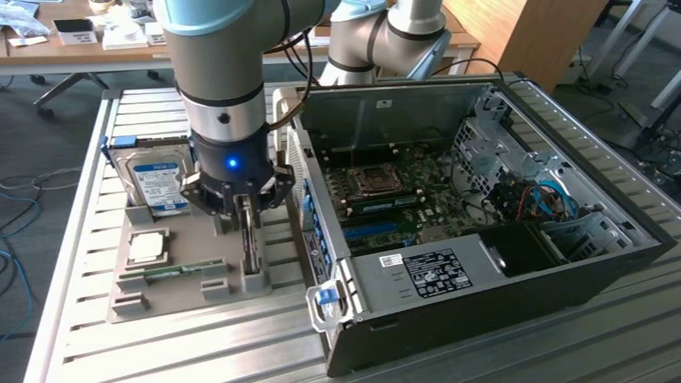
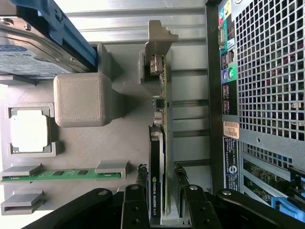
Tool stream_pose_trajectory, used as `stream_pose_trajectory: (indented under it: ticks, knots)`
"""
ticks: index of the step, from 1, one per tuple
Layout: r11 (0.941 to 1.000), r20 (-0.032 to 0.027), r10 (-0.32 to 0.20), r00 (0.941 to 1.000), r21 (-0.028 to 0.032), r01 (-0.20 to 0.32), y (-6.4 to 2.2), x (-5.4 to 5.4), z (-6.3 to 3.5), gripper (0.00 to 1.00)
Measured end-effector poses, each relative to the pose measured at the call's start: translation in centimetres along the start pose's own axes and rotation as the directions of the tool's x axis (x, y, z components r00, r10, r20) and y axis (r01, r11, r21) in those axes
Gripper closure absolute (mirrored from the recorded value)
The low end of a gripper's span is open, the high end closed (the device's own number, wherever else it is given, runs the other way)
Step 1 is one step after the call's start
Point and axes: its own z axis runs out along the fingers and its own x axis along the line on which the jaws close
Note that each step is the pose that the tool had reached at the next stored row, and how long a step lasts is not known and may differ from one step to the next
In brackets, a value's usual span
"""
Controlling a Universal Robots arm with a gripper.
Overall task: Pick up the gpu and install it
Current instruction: 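Pick up the gpu and move the gpu toward the slot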
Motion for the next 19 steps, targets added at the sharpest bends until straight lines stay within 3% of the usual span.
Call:
stream_pose_trajectory:
  ticks: [10, 19]
  knots:
    - [1.0, -0.0044, 0.0, 1.0, 0.0003, 0.0, -0.05, 0.0, 1.48, 0.64]
    - [1.0, -0.0058, 0.0, 1.0, -0.0005, 0.0, 0.17, -0.1, 1.98, 0.64]
